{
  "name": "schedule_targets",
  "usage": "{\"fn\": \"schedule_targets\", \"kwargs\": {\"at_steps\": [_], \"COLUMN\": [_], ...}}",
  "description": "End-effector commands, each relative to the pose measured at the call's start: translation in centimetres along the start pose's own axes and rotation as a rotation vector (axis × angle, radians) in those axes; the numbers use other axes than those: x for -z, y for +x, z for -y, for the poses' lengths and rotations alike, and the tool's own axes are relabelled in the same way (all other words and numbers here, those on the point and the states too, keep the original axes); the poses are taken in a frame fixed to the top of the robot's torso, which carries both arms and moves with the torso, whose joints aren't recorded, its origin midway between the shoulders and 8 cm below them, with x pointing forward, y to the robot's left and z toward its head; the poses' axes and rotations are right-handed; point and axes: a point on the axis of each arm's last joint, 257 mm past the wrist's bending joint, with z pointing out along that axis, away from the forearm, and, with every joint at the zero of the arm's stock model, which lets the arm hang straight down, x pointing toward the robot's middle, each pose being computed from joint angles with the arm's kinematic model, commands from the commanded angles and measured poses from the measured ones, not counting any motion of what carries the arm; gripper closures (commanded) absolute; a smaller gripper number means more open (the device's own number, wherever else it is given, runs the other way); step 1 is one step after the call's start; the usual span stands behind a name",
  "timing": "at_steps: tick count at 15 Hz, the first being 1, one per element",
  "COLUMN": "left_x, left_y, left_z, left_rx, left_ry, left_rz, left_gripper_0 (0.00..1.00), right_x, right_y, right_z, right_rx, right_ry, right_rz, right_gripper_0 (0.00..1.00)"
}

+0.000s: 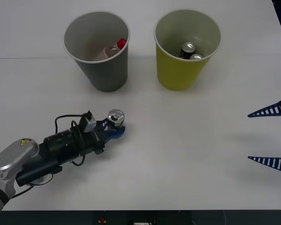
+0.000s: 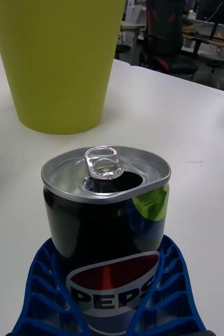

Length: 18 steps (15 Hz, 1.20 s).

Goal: Put the can into the green bin and the plastic bottle into the gray bin

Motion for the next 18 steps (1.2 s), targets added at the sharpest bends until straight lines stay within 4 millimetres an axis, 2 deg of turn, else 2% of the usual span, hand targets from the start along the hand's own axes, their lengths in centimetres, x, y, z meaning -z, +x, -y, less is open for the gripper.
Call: {"fn": "schedule_targets", "kwargs": {"at_steps": [1,5,8,18], "left_x": [0.0,-0.5,-1.1,-3.9], "left_y": [-2.0,-4.4,-7.0,-15.5], "left_z": [0.8,0.9,0.7,1.8], "left_rx": [0.028,0.065,0.068,0.156], "left_ry": [0.002,0.017,0.007,0.064], "left_rz": [-0.022,-0.045,-0.071,-0.227], "left_gripper_0": [1.0,1.0,1.0,1.0], "right_x": [0.0,0.0,0.0,0.0], "right_y": [0.0,0.0,0.0,0.0], "right_z": [0.0,0.0,0.0,0.0], "right_rx": [0.0,0.0,0.0,0.0], "right_ry": [0.0,0.0,0.0,0.0], "right_rz": [0.0,0.0,0.0,0.0], "right_gripper_0": [0.0,0.0,0.0,0.0]}}
